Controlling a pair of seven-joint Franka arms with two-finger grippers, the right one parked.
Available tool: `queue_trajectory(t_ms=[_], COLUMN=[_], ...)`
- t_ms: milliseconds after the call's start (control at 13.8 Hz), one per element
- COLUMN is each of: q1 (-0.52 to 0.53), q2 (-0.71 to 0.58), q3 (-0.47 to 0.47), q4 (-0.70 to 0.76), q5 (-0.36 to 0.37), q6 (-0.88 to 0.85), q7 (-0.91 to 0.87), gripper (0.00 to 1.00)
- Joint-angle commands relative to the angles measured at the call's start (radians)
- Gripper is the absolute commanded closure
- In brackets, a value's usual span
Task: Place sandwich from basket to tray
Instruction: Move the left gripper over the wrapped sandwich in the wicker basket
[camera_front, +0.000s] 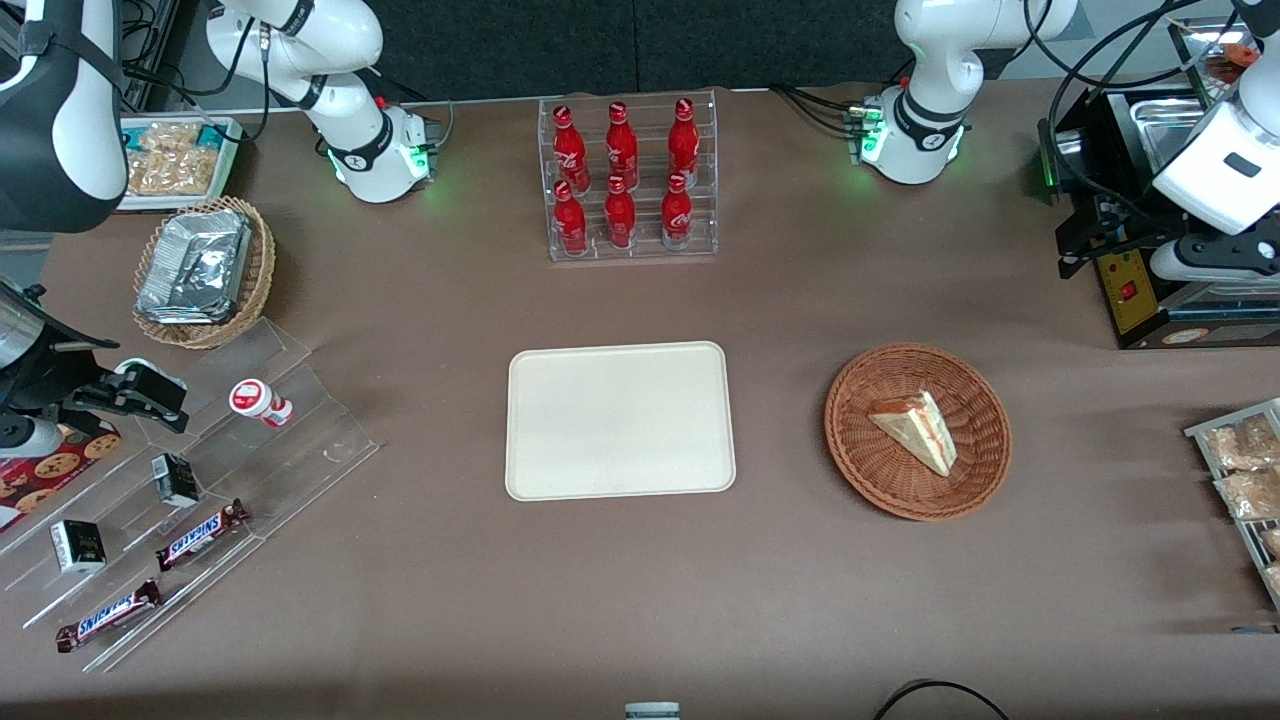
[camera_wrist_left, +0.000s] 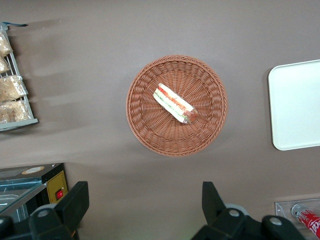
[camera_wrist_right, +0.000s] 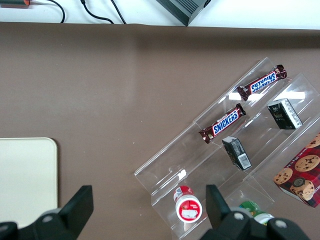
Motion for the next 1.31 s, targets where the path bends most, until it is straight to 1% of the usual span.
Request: queue_trajectory(t_ms=[0,73,218,364,436,582,727,873,945,1091,1236], q1=[0.006,0.006,0.008,0.008,0.005,0.000,-0.005,-0.008,-0.026,-0.035,-0.054], q2=[0.015,0.016,0.045,0.070,0.085,0.160,0.225,0.248,0.258,0.280,0.291], q3=[-0.008,-0.008,-0.007,-0.007,-0.007,-0.008,-0.010,-0.013,-0.013,-0.013,-0.013], q4=[0.032,0.032,0.019,-0.034,-0.059,-0.071,-0.083,-0.135,-0.169,-0.227,-0.305], q5=[-0.001,-0.002,-0.005,-0.013,-0.016,-0.042,-0.061,-0.061,-0.061,-0.061,-0.061], q6=[-0.037,-0.040,-0.042,-0.004,0.031,0.074,0.133,0.217,0.266,0.350,0.474], q7=[-0.011,-0.019,-0.139,-0.323,-0.444,-0.686,-0.834,-0.925,-0.962,-1.006,-1.046], gripper=[0.00,0.00,0.00,0.00,0.00,0.00,0.00,0.00,0.00,0.00,0.00])
